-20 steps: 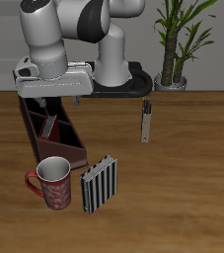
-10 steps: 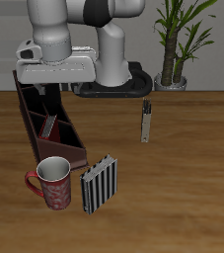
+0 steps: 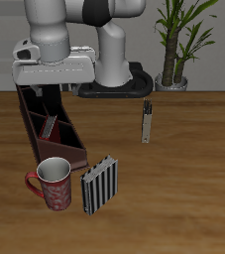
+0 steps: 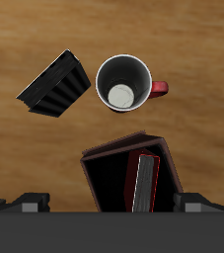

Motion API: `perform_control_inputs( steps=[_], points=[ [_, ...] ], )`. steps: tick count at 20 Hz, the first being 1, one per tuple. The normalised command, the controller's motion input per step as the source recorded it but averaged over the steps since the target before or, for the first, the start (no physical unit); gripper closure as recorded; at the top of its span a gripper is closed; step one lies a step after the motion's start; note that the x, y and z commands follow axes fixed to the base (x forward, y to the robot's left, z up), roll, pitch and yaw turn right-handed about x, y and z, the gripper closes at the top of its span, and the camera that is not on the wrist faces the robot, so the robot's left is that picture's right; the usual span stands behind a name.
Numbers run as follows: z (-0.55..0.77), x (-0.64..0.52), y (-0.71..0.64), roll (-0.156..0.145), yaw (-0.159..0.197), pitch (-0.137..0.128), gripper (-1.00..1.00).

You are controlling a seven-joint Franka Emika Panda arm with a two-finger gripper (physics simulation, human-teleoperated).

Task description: Place the red book into the right desk caddy's left compartment and place the red mug into the right desk caddy's right compartment

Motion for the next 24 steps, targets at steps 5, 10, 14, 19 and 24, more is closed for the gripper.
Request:
perform_control_inputs(
  steps=[5,10,14,19,24],
  points=[
    [0.12,0.29,0.01,0.035,0.002,0.043,-1.00],
    [0.07,0.35,-0.06,-0.023,0.010,-0.015,-1.00],
    [-0.06,0.21,0.04,-0.023,0.003,0.001,-1.00],
    [-0.09,0.32,0.09,-0.006,-0.020,-0.002,-1.00],
    [-0.09,0.21,0.04,-0.018,0.001,-0.004,-1.00]
  ],
)
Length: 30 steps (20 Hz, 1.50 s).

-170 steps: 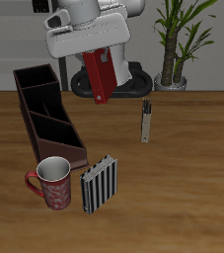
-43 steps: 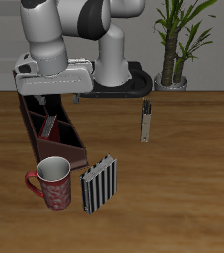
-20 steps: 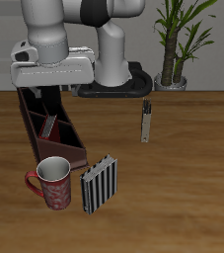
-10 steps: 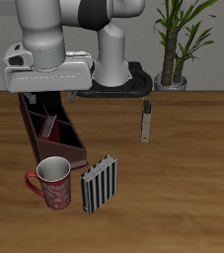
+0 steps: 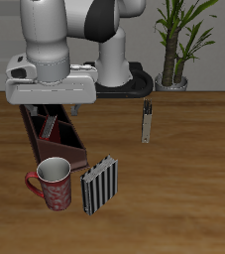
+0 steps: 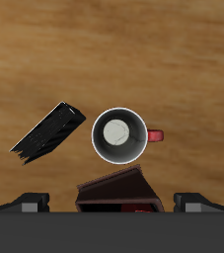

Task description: Place the red book into the right desk caddy's left compartment and place the red mug into the right desk caddy's right compartment

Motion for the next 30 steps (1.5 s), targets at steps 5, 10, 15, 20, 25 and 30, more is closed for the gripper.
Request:
perform_control_inputs(
  steps=[5,10,15,20,25,30],
  points=[
    [-0.28,0.26,0.03,-0.021,0.032,0.020,-1.00],
    [-0.33,0.03,0.12,0.013,0.052,0.030,-1.00],
    [-0.33,-0.03,0.12,-0.011,0.101,0.031,-1.00],
    [-0.12,-0.06,0.01,-0.033,0.125,-0.015,-1.00],
    [-0.15,0.01,-0.05,-0.037,0.036,0.023,-1.00],
    [-0.09,-0.04,0.00,-0.012,0.043,-0.008,-1.00]
  ],
)
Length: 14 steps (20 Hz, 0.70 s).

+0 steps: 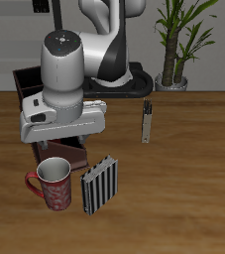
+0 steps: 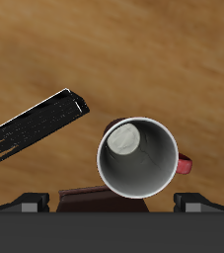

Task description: Place the red book into the right desk caddy's left compartment and place the red mug into the right desk caddy's right compartment

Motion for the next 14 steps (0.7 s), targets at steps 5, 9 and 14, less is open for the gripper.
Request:
perform_control_inputs(
  steps=[5,9,14],
  points=[
    [-0.11,0.03,0.11,-0.024,0.030,-0.001,-1.00],
    [-0.14,-0.01,0.32,0.039,0.058,0.011,-1.00],
    [-0.05,0.01,0.13,-0.013,0.003,0.006,-1.00]
  ],
)
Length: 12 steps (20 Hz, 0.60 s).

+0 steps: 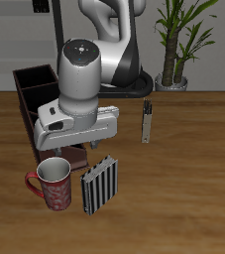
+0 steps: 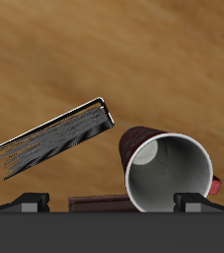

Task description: Place the red book into the right desk caddy's left compartment and place the red mug into the right desk caddy's right compartment

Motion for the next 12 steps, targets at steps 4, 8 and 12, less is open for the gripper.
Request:
perform_control_inputs(
  steps=[4,8,12],
  points=[
    [-0.14,-0.11,0.17,0.048,0.015,0.002,-1.00],
    [0.03,-0.16,-0.01,0.062,-0.012,-0.040,-1.00],
    [0.11,-0.16,0.01,0.107,-0.059,-0.041,-1.00]
  ],
)
